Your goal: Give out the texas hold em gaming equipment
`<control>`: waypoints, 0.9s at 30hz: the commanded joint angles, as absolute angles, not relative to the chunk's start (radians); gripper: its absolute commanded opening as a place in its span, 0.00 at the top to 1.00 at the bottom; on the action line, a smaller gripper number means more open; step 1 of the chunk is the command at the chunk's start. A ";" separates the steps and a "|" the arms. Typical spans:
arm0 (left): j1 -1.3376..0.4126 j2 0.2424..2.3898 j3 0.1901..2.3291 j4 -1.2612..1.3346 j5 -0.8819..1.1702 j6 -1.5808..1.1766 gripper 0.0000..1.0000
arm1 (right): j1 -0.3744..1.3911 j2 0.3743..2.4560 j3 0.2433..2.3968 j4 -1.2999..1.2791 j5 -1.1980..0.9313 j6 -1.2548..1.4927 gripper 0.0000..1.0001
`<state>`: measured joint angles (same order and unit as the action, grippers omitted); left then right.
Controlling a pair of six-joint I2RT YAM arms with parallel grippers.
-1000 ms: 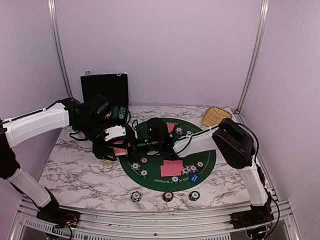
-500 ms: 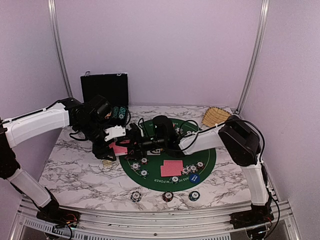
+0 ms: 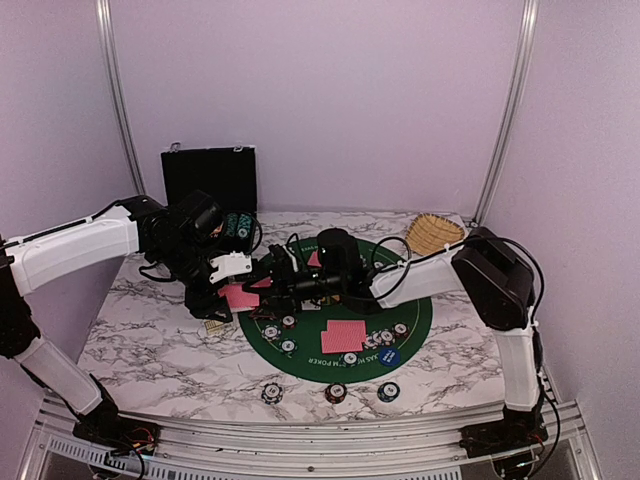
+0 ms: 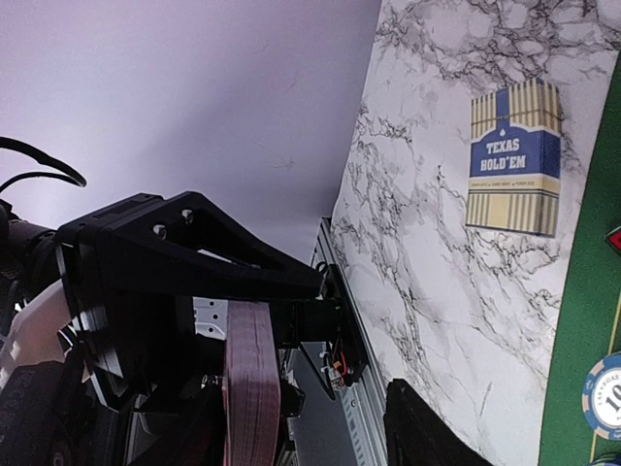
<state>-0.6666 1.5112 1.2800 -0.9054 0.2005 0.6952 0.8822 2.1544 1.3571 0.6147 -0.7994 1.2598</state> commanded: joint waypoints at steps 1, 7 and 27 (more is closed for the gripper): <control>-0.668 1.503 1.298 -0.908 0.206 0.700 0.94 | 0.871 2.102 1.342 0.644 -0.811 1.266 0.48; -0.669 1.501 1.288 -0.907 0.198 0.702 0.94 | 0.870 2.076 1.327 0.644 -0.816 1.262 0.56; -0.668 1.506 1.279 -0.904 0.196 0.702 0.94 | 0.868 2.014 1.274 0.620 -0.823 1.248 0.77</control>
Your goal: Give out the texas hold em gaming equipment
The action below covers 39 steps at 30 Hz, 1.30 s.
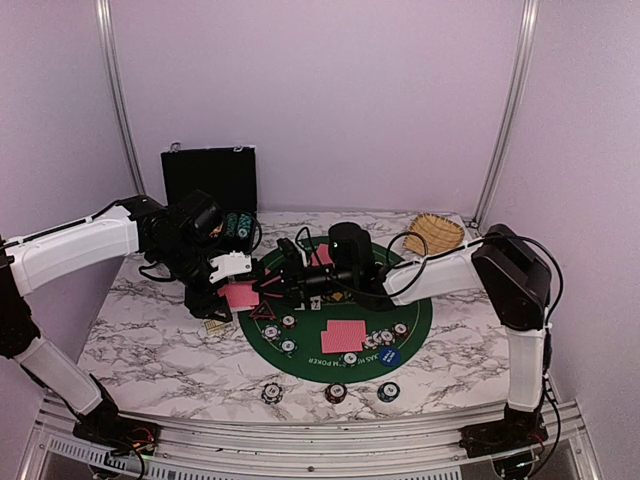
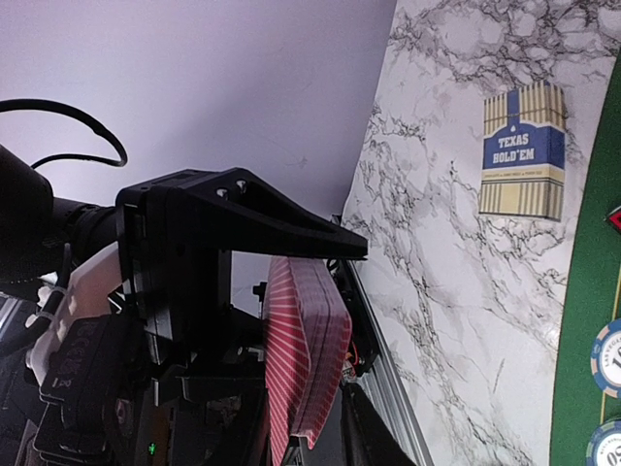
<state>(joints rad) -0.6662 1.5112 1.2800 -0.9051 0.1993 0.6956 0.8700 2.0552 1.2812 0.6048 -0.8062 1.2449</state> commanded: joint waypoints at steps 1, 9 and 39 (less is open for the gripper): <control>-0.668 1.506 1.279 -0.904 0.195 0.702 0.94 | 0.869 2.014 1.273 0.626 -0.824 1.250 0.79; -0.668 1.513 1.279 -0.902 0.191 0.703 0.94 | 0.879 2.020 1.261 0.686 -0.836 1.293 0.83; -0.667 1.508 1.274 -0.902 0.188 0.703 0.95 | 0.843 1.956 1.217 0.601 -0.852 1.249 1.00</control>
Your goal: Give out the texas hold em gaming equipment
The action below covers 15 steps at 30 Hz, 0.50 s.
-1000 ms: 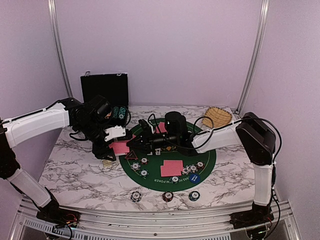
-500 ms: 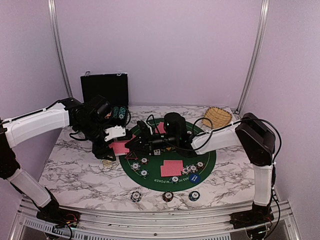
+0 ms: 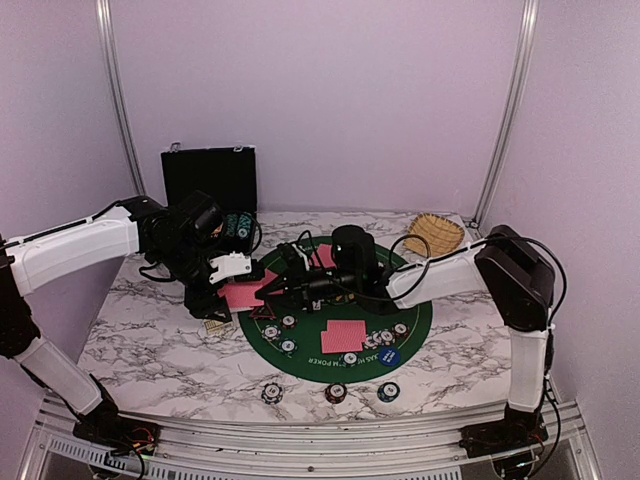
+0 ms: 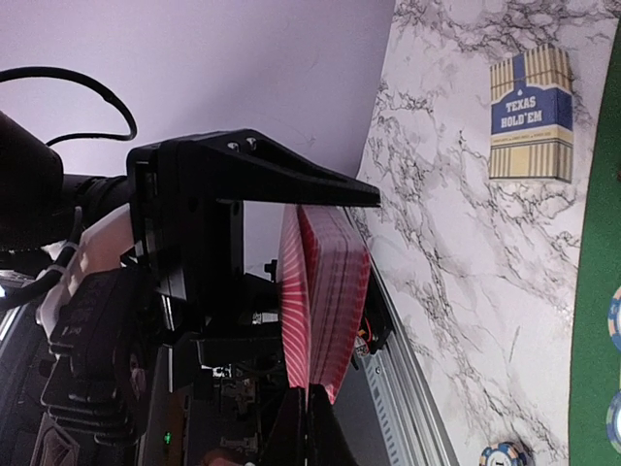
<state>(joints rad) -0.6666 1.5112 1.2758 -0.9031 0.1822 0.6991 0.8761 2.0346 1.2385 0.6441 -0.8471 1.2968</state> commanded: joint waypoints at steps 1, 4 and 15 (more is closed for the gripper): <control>-0.667 1.509 1.274 -0.902 0.187 0.703 0.95 | 0.835 1.945 1.206 0.592 -0.854 1.239 1.00; -0.669 1.506 1.273 -0.902 0.185 0.703 0.95 | 0.811 1.901 1.160 0.576 -0.856 1.223 1.00; -0.667 1.508 1.265 -0.900 0.167 0.701 0.97 | 0.669 1.715 1.246 -0.139 -0.694 0.720 1.00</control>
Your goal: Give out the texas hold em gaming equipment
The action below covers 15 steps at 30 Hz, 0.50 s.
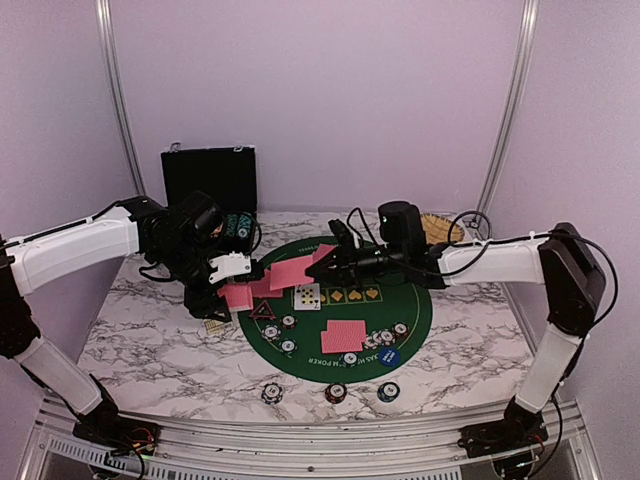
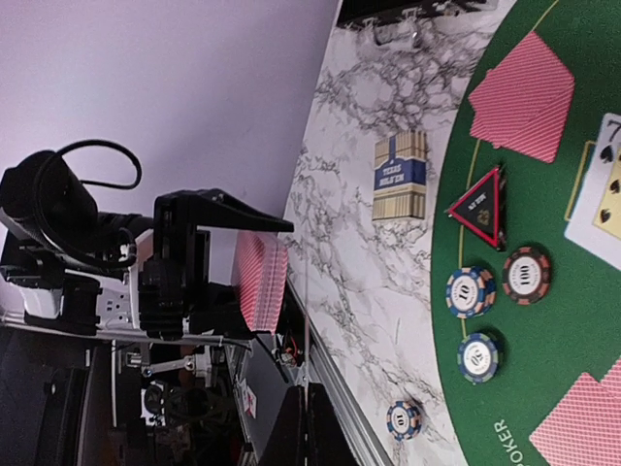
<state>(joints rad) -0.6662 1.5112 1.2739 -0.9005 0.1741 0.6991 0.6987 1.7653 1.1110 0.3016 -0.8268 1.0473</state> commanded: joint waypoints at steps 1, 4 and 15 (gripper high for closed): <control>-0.667 1.506 1.263 -0.900 0.166 0.701 0.97 | 0.670 1.719 1.302 -0.252 -0.624 0.627 1.00; -0.667 1.503 1.261 -0.900 0.167 0.700 0.98 | 0.678 1.757 1.428 -0.457 -0.457 0.422 1.00; -0.660 1.494 1.247 -0.902 0.162 0.695 0.98 | 0.781 1.914 1.658 -0.650 0.146 0.029 1.00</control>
